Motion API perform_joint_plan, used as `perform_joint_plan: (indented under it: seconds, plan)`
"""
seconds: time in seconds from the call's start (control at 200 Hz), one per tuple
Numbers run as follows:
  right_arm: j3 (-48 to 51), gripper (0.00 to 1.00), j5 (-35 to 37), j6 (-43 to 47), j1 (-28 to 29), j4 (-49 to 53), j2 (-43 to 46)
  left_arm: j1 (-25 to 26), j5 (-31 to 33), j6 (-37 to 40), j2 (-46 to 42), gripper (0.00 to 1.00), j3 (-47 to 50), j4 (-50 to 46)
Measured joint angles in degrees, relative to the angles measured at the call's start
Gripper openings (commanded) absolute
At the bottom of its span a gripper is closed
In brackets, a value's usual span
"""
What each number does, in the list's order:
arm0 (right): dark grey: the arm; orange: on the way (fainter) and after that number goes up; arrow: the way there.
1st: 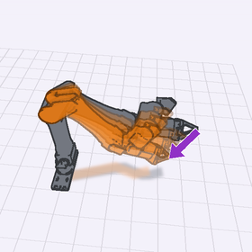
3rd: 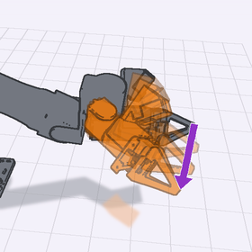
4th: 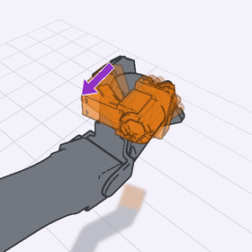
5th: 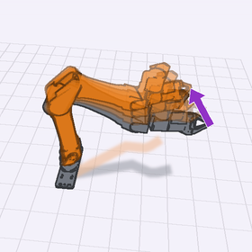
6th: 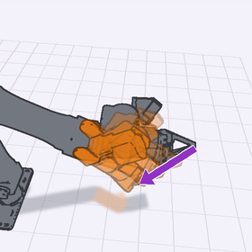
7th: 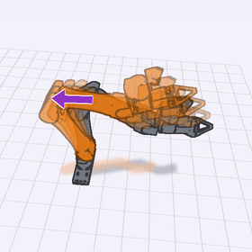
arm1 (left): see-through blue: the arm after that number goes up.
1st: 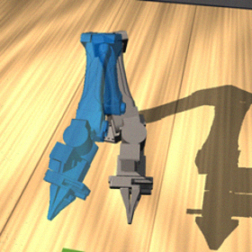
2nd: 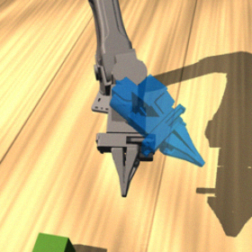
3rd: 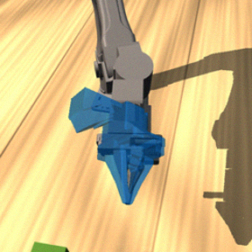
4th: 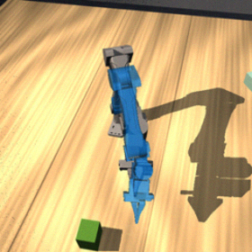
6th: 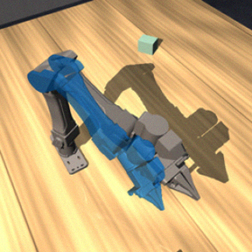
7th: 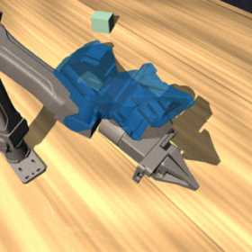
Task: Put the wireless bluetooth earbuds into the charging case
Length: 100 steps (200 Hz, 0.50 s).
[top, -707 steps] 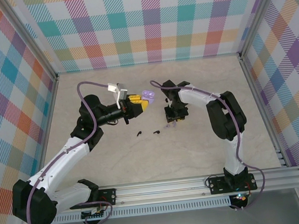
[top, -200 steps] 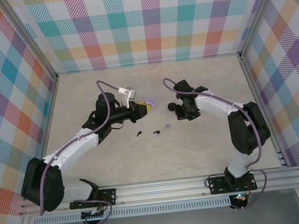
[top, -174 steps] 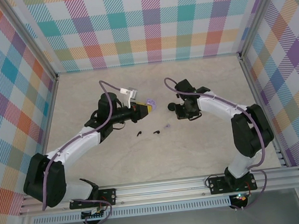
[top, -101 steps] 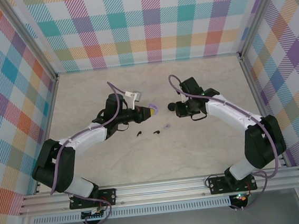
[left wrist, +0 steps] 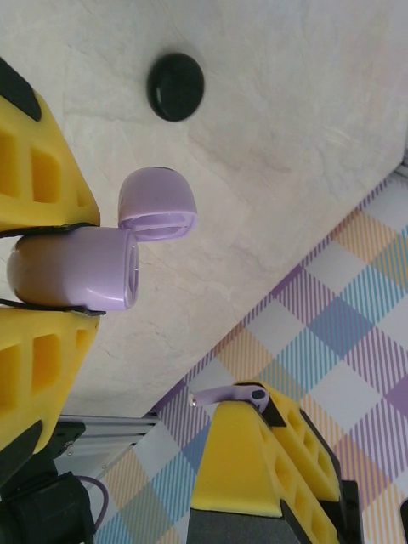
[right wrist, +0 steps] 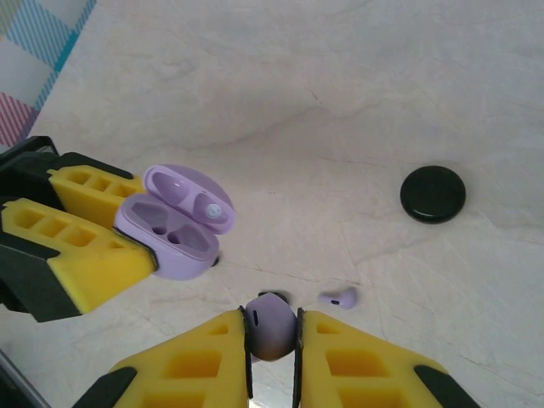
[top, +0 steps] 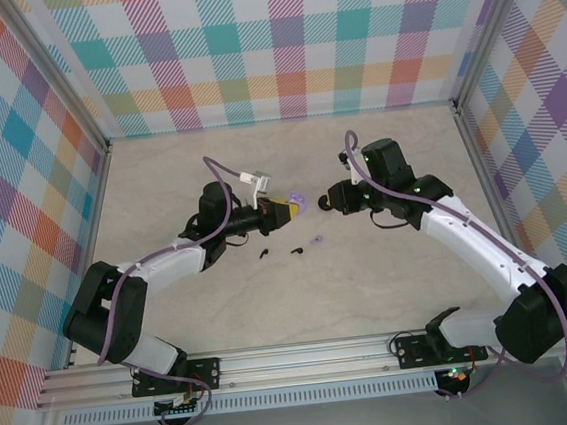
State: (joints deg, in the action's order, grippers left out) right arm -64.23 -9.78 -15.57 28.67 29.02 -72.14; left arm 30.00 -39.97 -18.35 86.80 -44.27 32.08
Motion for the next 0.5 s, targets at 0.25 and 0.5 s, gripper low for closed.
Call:
perform_joint_plan:
  seconds: [0.25, 0.5]
  plan:
    - [-2.03, 0.18, -1.09, 0.00, 1.40, -0.04, 0.33, 2.32, -1.03, 3.06, -0.85, 0.08, 0.31, 2.34]
    - [-3.85, 0.18, -1.44, 0.02, 2.64, -0.26, 0.37, 2.58, -1.11, 4.55, -1.90, 0.08, 0.31, 2.58]
